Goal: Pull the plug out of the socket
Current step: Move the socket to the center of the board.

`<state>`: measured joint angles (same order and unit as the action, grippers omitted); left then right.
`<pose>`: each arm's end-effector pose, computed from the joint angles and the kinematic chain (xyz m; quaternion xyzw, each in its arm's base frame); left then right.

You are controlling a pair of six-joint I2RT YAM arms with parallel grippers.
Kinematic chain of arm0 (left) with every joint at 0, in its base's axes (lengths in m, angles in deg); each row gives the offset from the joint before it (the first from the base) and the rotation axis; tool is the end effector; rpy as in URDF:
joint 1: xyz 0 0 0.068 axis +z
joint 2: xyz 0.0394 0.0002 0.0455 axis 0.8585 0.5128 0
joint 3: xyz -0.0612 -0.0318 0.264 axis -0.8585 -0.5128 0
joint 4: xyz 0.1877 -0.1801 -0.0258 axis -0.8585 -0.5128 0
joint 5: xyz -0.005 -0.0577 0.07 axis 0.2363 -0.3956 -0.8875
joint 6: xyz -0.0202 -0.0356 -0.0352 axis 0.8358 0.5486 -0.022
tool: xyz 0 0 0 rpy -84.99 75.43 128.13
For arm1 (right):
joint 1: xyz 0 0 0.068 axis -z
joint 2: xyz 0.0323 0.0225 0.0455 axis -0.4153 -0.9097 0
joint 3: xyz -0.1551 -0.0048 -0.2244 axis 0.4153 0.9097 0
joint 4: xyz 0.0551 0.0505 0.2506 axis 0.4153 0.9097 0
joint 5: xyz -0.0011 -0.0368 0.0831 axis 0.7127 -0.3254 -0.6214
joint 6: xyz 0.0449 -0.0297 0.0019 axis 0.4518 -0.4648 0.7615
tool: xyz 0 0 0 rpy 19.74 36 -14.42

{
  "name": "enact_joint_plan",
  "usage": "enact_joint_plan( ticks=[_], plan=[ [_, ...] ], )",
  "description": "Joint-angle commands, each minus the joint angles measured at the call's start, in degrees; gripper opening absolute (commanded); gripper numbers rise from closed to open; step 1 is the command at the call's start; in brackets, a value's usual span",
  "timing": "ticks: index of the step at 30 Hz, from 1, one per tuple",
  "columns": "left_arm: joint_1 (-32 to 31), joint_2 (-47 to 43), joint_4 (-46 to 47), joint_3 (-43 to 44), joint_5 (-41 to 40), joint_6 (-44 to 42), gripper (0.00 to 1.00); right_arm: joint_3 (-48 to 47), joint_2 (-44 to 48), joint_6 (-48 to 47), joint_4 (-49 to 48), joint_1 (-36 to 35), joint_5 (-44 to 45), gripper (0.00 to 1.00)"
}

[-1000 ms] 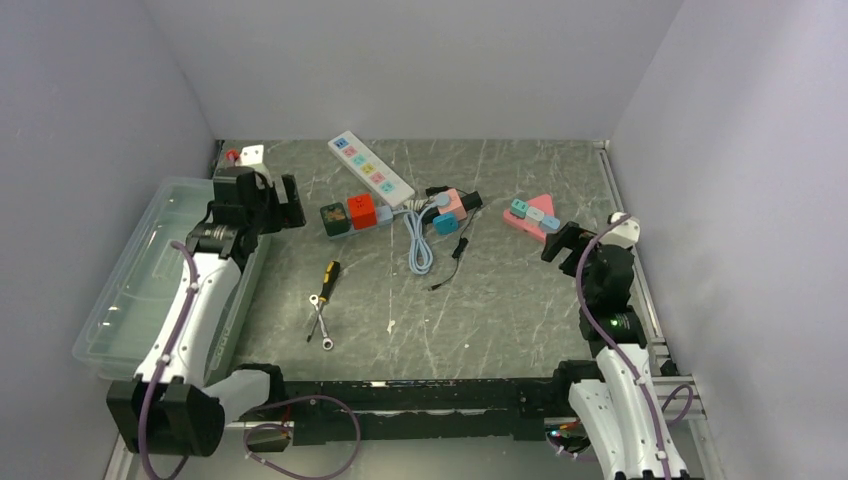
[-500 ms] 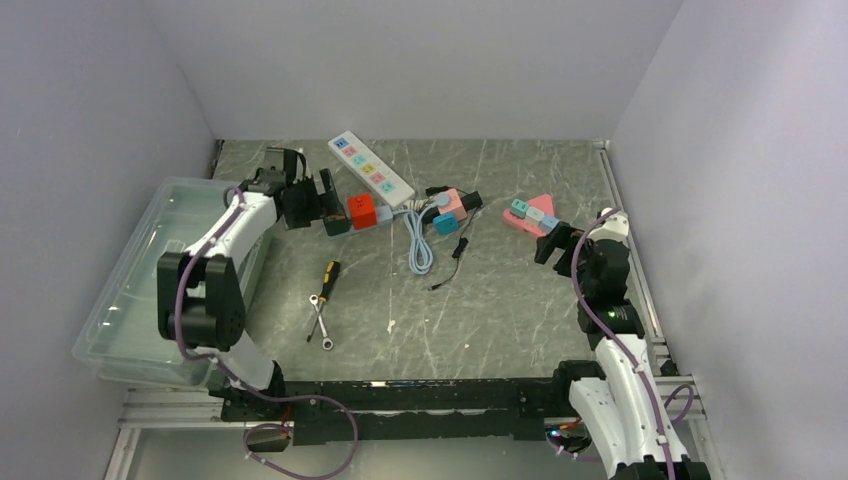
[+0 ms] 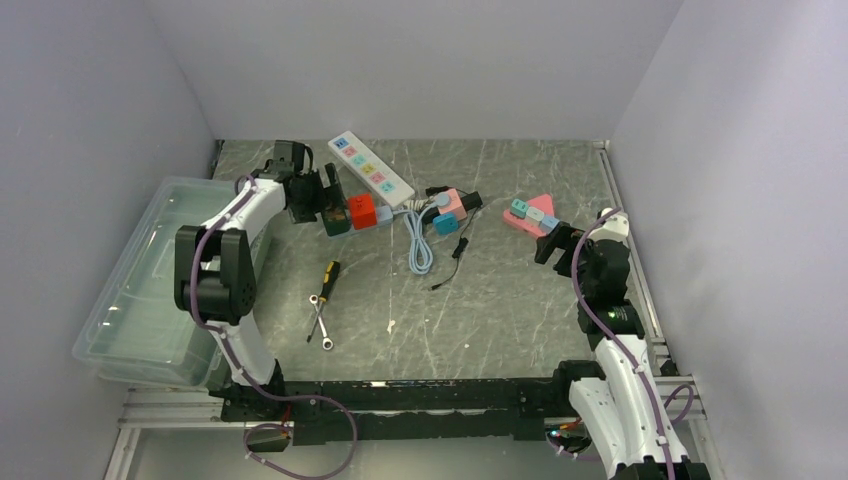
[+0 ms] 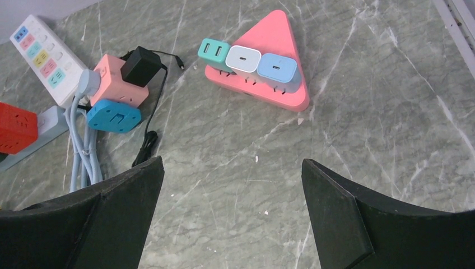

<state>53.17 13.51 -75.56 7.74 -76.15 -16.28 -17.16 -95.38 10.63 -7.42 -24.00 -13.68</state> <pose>0.3860 -0.0473 0.2322 -0.1321 0.9375 -0.1726 0.2717 0.1643 -0.0015 0.2596 0.1382 0.8034 0.0936 0.5715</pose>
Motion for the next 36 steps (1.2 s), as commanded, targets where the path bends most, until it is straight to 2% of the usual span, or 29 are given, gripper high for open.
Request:
enact_joint_plan(
  ticks=[1, 6, 12, 20, 26, 30, 33, 36],
  plan=[
    [-0.17, 2.69, -0.56, 3.5, -0.1, -0.28, 0.97, -1.41, -0.09, -0.15, -2.57, -0.18, -0.09, 0.97],
    [-0.17, 4.29, -1.5, 4.25, -1.46, -1.46, 0.9, -1.41, -0.37, -0.06, -2.62, -0.18, -0.1, 0.97],
    [-0.17, 5.27, -2.3, 4.74, -2.07, -2.81, 0.76, -1.37, -0.45, 0.02, -2.55, -0.18, 0.89, 0.97],
    [-0.17, 3.32, -2.76, 3.15, -1.52, -3.85, 0.72, -1.29, -0.7, 0.1, -2.68, -0.18, 1.92, 0.97],
    [-0.39, 6.33, -4.44, 4.97, -1.4, -4.84, 0.71, -1.33, -1.31, 0.29, -2.88, -0.18, 1.62, 0.97],
    [-0.78, 7.79, -5.27, 5.74, -1.15, -6.33, 0.53, -1.2, -1.11, 0.38, -3.05, -0.18, 1.5, 0.97],
    [-1.68, 8.31, -6.73, 5.9, -0.51, -7.8, 0.47, -1.15, -1.11, 0.46, -3.21, -0.23, 1.38, 0.97],
    [-3.51, 8.39, -8.31, 5.14, -0.9, -8.76, 0.46, -1.15, -1.25, 0.34, -3.18, -0.19, 0.99, 0.97]
  ],
)
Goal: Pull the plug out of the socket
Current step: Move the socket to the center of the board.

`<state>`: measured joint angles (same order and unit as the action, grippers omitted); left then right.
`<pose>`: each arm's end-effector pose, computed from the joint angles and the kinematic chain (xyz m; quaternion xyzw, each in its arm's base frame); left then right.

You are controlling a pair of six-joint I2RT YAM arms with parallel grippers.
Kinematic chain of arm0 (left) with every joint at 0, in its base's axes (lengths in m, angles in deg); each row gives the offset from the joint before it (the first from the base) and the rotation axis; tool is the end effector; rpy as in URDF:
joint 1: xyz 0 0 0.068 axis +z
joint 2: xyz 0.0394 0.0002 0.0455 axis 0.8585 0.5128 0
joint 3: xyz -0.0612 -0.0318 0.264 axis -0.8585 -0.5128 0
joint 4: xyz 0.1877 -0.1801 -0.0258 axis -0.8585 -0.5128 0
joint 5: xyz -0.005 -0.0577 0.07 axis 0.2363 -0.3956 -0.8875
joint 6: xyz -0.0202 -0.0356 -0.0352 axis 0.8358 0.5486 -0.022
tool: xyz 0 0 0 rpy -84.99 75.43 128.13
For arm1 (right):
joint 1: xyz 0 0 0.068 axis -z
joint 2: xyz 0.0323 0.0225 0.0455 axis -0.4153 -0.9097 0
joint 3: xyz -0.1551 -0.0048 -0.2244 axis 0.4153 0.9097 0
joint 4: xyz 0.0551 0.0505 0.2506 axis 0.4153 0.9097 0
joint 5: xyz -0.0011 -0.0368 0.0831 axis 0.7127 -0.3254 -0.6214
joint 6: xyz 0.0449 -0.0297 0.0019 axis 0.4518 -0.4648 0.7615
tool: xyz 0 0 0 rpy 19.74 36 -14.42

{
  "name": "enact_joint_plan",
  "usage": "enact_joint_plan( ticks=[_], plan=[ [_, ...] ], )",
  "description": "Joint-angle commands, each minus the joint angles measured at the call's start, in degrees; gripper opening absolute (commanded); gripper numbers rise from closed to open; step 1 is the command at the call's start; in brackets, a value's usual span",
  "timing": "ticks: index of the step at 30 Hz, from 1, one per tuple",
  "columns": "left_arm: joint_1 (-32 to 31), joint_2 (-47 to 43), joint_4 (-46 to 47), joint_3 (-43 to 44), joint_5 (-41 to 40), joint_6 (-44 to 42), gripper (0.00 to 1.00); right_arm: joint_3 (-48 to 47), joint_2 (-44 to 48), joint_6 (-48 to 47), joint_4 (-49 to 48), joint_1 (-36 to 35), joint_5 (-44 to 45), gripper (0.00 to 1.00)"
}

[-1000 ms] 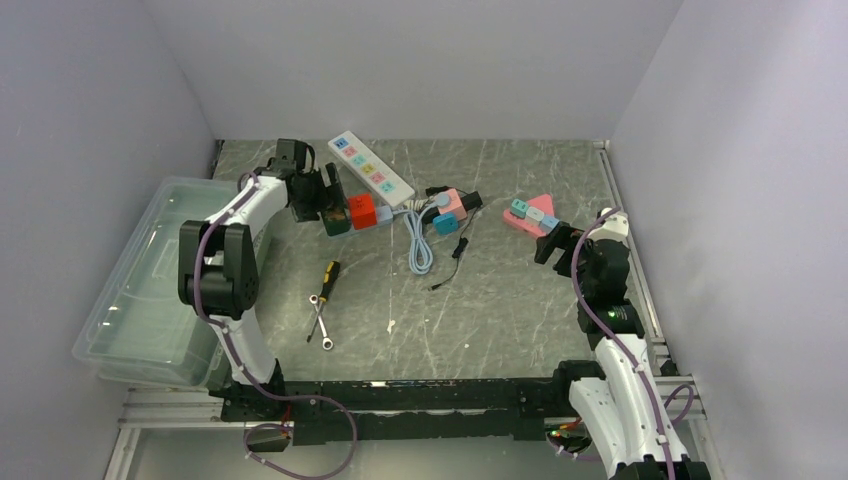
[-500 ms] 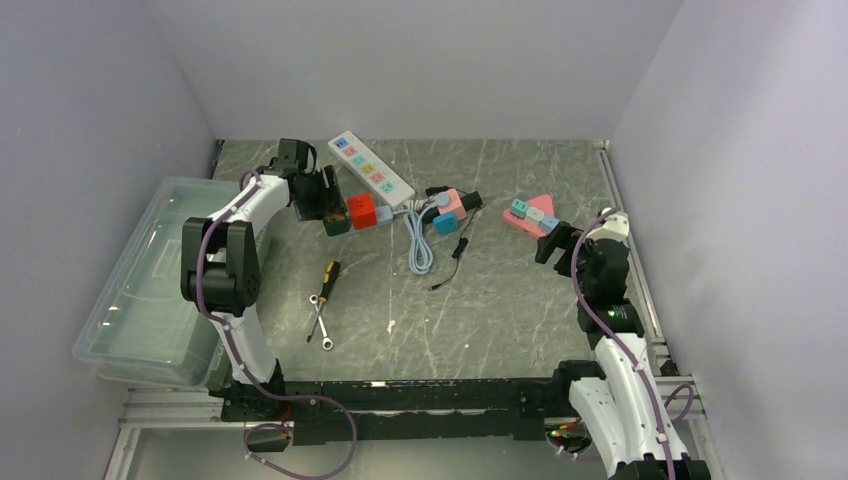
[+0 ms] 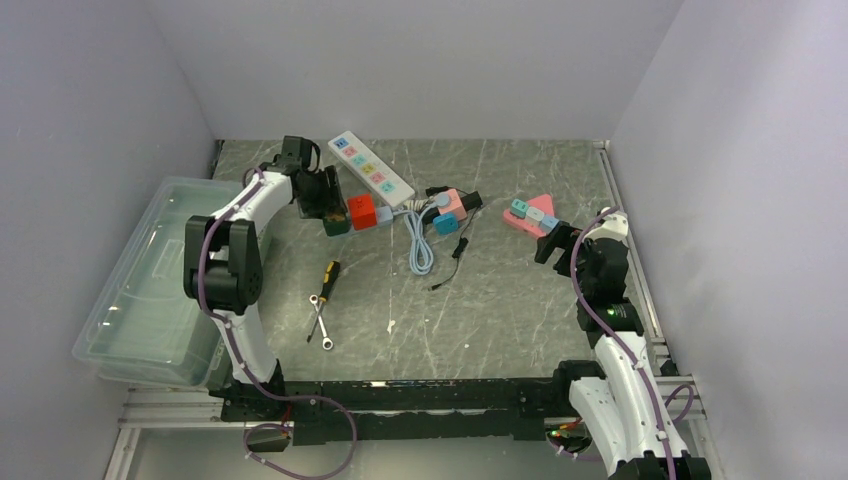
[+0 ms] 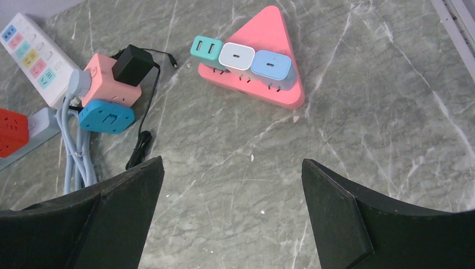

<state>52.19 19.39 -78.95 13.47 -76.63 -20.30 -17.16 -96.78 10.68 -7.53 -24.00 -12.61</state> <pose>0.4055 -0.0561 0.2205 -0.0962 0.9513 -0.1551 0.2486 0.1679 -0.0022 0.2562 0.1449 0.8088 0.0848 0.5636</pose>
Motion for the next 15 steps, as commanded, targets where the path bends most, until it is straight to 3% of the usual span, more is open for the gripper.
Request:
enact_joint_plan(
  ticks=[1, 9, 15],
  plan=[
    [-3.32, 2.48, -5.28, -1.05, 0.12, -4.71, 0.46, -1.19, 0.16, 0.18, -3.05, -0.18, -0.11, 0.97],
    [-10.01, 2.52, -7.67, -2.35, 2.49, -5.06, 0.46, -1.06, 0.12, -0.37, -3.03, -0.18, -0.2, 0.98],
    [-10.79, 2.56, -8.49, -1.94, 3.79, -5.21, 0.46, -1.23, -1.07, -0.46, -3.12, -0.18, -0.68, 0.97]
  ],
)
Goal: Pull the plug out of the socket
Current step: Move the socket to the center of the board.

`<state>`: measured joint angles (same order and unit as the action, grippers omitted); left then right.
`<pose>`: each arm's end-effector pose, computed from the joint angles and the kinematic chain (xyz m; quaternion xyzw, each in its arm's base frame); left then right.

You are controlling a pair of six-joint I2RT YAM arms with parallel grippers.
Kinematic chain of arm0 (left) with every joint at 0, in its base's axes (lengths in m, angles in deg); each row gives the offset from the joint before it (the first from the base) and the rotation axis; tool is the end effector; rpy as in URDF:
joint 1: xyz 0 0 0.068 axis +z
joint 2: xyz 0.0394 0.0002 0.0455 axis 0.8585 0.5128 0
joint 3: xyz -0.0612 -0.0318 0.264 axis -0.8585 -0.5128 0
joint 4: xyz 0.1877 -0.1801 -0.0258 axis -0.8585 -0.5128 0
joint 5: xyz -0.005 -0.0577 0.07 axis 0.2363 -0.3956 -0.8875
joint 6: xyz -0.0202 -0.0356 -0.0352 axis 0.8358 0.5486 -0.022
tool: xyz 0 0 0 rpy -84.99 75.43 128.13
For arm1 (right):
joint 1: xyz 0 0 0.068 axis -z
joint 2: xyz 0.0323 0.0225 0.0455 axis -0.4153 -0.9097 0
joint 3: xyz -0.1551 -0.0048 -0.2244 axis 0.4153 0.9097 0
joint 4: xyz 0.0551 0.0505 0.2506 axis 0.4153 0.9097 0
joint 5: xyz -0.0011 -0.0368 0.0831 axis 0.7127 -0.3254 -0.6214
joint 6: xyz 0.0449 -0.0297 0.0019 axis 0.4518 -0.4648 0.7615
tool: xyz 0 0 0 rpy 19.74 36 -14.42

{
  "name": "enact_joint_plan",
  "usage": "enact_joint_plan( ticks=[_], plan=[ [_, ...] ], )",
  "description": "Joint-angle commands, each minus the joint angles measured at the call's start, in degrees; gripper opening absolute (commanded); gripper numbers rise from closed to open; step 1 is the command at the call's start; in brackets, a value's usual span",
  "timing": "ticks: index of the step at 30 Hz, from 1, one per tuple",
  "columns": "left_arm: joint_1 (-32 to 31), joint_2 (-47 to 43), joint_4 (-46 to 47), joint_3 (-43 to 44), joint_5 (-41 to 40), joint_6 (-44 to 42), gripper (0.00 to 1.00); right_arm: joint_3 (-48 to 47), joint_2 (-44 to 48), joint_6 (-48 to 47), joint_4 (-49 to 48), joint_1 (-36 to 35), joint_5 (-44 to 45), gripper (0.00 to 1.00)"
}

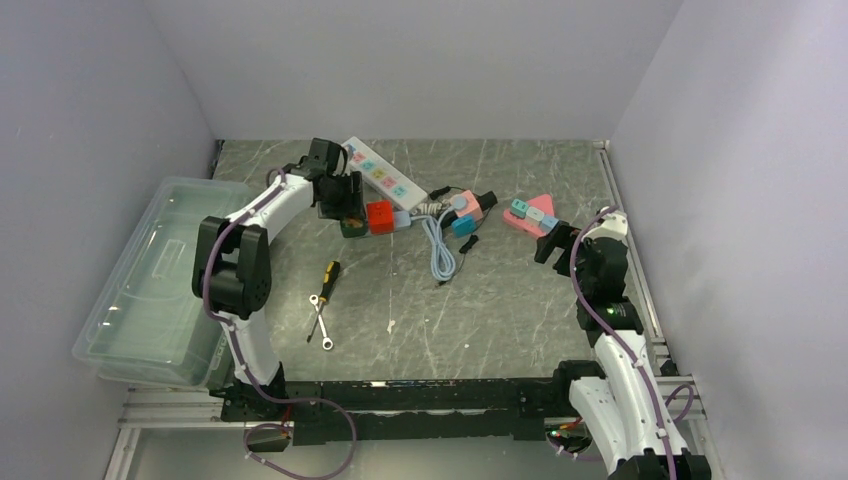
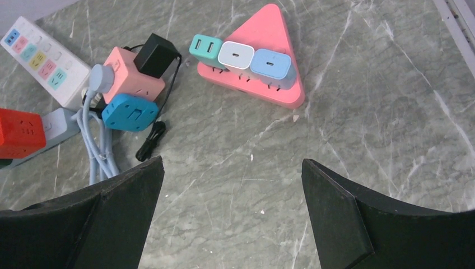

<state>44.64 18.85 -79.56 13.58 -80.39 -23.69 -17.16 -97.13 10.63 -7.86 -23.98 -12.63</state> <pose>0.3937 -0.1063 0.2238 -0.0144 0.9581 -0.1342 0.2526 0.1690 -0.0023 0.2559 0.1446 0.8090 0.0845 0.5635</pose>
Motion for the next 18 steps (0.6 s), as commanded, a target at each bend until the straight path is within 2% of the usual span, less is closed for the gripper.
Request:
enact_joint_plan(
  ticks=[1, 12, 18],
  plan=[
    [-3.25, 2.88, -7.67, -2.16, 8.25, -1.58, 0.46, -1.24, -0.94, -0.49, -2.84, -0.21, -0.7, 0.97],
    [-5.35, -0.21, -3.76, -4.07, 21.72, 2.66, 0.48, -1.37, -2.67, -1.47, -4.34, -0.22, -4.04, 0.96],
    [-7.67, -0.1, -2.91, -4.28, 25.16, 3.51, 0.49, -4.46, -5.29, -1.73, -1.49, -7.14, -0.39, 0.95]
  ],
)
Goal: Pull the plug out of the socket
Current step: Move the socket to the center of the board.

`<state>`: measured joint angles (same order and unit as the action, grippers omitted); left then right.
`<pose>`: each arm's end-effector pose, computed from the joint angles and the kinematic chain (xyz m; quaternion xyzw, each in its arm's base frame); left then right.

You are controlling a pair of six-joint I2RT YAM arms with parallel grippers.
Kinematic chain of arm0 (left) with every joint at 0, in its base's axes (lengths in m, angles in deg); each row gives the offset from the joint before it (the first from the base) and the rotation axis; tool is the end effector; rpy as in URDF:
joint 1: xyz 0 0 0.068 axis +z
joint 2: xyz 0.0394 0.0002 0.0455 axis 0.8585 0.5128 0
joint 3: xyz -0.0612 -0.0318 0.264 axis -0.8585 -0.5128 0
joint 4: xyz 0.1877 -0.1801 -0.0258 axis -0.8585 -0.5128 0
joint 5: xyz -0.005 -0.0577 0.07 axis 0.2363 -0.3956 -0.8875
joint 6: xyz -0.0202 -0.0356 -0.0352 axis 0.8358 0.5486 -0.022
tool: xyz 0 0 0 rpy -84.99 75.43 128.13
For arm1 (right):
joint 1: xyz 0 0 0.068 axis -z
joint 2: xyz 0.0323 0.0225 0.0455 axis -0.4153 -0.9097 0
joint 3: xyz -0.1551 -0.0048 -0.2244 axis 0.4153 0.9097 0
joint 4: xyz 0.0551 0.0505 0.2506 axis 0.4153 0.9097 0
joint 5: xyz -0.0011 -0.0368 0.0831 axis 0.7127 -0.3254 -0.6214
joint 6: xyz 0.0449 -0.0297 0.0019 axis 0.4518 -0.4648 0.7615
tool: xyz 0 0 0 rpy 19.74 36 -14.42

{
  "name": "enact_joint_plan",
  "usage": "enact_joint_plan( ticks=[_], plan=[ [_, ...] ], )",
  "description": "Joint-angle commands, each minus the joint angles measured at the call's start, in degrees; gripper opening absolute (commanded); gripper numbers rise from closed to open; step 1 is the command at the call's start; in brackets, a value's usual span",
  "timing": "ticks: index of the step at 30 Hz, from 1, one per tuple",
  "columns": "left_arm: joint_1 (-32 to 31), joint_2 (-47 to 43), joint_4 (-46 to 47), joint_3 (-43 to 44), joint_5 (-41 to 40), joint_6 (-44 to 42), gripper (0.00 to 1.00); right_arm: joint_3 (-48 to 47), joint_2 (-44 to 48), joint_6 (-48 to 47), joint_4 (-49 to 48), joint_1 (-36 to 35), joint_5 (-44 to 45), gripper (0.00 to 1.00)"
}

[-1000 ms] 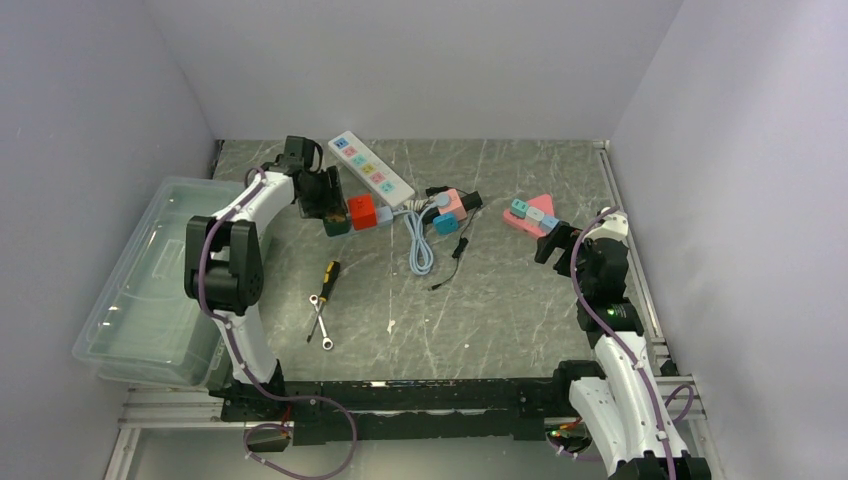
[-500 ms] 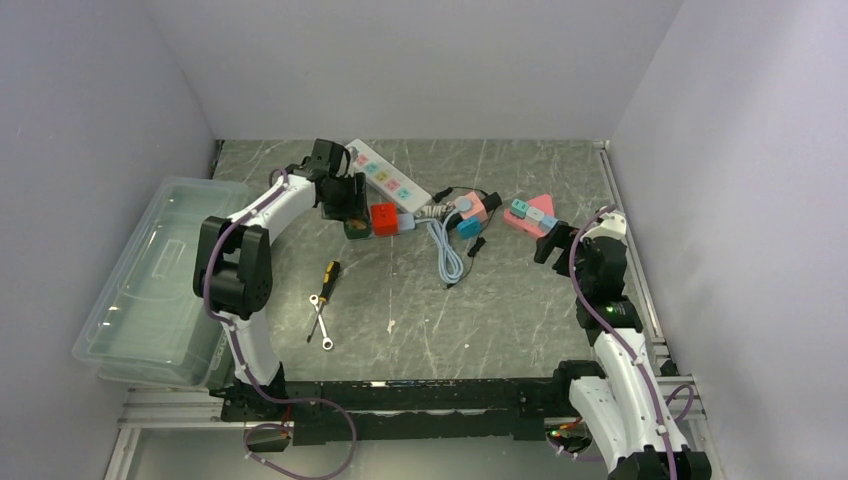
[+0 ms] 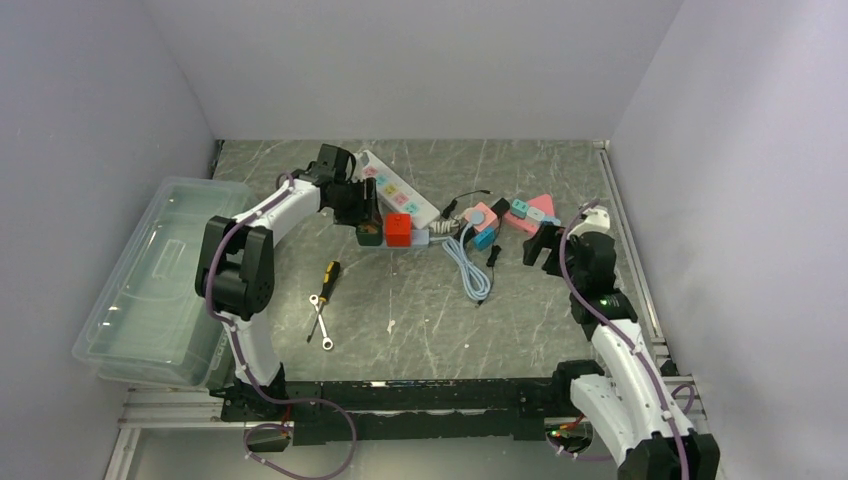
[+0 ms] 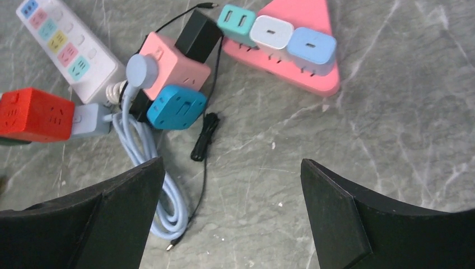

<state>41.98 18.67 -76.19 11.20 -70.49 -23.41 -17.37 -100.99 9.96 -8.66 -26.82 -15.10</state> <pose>0.3850 -0.1297 0.2169 0.0312 0.9471 -0.2209 0.2308 0.1789 0.0080 0.2482 0.1099 0.8284 0.1091 0.5383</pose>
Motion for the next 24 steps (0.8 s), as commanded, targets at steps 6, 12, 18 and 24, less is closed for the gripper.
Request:
enact_joint_plan(
  ticks=[6, 12, 18, 24],
  plan=[
    [-5.51, 0.33, -8.78, -0.17, 11.33, 1.46, 0.6, -11.18, -7.97, 3.19, 3.2, -23.41, 18.2, 0.95],
    [-5.42, -4.19, -8.06, -0.79, 7.41, 1.22, 0.84, -19.26, -20.62, 10.13, 3.98, -37.87, 29.14, 0.93],
    [-4.56, -7.46, -8.22, -0.67, 5.11, 0.51, 0.89, -28.83, -34.57, 14.39, 4.78, -48.63, 37.88, 0.92],
    [-2.29, -9.78, -7.7, -2.36, 6.11, 1.55, 0.89, -36.15, -45.3, 14.83, 2.15, -52.58, 38.32, 0.92]
  ],
)
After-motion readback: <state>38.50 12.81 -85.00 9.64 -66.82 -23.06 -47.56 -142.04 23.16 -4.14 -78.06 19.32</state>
